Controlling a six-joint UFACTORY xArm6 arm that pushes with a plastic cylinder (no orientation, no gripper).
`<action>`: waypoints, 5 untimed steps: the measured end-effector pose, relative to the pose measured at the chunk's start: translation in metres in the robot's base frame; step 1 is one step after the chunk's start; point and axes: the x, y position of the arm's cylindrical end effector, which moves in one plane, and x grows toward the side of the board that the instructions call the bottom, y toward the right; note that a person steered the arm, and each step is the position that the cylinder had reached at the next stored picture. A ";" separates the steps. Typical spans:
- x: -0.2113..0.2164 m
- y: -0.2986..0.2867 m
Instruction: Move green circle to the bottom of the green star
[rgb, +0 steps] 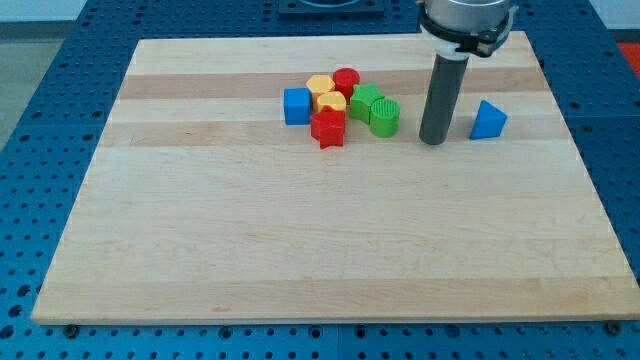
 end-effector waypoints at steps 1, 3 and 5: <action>-0.012 -0.001; -0.032 -0.011; -0.030 -0.030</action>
